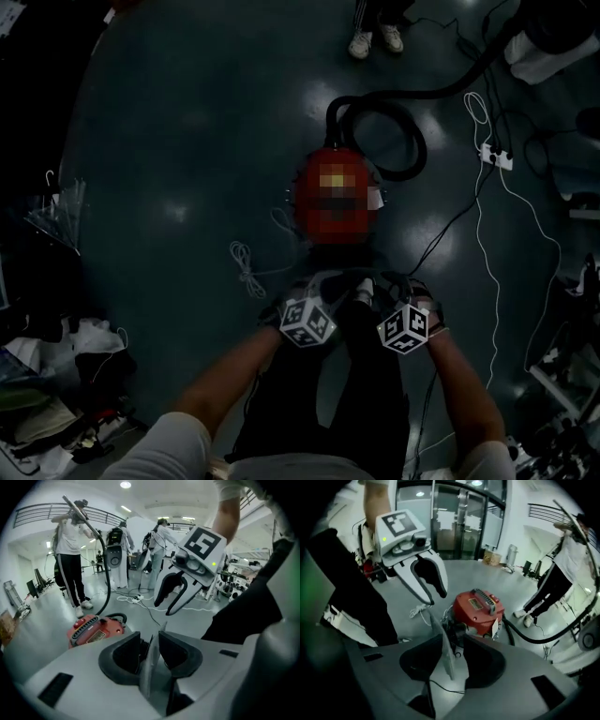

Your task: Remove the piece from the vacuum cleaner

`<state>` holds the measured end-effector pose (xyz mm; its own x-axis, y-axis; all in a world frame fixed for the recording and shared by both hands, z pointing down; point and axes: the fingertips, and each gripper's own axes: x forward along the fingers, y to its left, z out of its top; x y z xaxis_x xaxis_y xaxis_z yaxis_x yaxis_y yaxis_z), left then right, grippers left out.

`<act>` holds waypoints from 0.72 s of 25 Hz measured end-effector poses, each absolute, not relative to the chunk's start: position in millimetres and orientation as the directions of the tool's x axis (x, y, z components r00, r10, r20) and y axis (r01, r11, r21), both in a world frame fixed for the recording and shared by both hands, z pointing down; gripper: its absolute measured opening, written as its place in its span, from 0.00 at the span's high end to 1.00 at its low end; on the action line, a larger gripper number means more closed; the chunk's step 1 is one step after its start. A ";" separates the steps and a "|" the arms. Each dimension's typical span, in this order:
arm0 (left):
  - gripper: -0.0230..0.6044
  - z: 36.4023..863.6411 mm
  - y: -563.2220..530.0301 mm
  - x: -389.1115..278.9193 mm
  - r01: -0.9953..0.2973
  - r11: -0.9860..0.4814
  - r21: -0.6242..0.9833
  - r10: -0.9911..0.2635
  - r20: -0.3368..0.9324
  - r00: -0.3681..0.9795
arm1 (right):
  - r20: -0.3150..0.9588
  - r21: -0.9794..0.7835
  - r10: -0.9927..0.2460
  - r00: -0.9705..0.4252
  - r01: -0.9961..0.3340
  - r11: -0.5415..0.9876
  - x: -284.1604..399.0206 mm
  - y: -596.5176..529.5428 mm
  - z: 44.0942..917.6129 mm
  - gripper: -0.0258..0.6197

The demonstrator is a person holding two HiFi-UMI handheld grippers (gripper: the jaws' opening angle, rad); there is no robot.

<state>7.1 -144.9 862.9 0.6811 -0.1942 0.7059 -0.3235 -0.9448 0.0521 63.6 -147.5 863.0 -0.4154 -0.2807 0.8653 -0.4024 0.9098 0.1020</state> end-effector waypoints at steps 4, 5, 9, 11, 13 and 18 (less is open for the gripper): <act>0.78 923.5 -146.3 13.0 -0.271 -0.962 0.024 -0.156 0.766 0.624 | 0.912 0.117 -0.208 -0.355 -0.261 0.958 66.7 -149.7 932.9 0.72; 0.77 932.8 -146.8 13.4 -0.265 -0.964 0.019 -0.152 0.776 0.612 | 0.918 0.113 -0.193 -0.346 -0.238 0.965 66.0 -148.9 943.8 0.71; 0.75 967.4 -144.9 12.5 -0.242 -0.970 0.020 -0.121 0.824 0.554 | 0.935 0.112 -0.158 -0.317 -0.158 0.981 63.1 -146.3 975.1 0.71; 0.75 981.0 -142.7 12.1 -0.226 -0.974 0.016 -0.107 0.845 0.523 | 0.936 0.129 -0.168 -0.310 -0.141 0.982 61.6 -148.2 984.5 0.71; 0.75 991.5 -140.5 11.6 -0.211 -0.977 0.009 -0.098 0.864 0.494 | 0.937 0.144 -0.175 -0.301 -0.125 0.982 60.4 -148.9 992.1 0.71; 0.76 1003.0 -141.5 15.4 -0.188 -0.982 -0.017 -0.107 0.870 0.480 | 0.946 0.164 -0.175 -0.272 -0.063 0.984 61.3 -144.2 1011.7 0.75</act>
<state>15.4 -141.5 1003.0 0.4804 -0.1069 0.8705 -0.1884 -0.9820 -0.0166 61.3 -144.2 1011.7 -0.2723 -0.1750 0.9462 -0.0627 0.9845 0.1640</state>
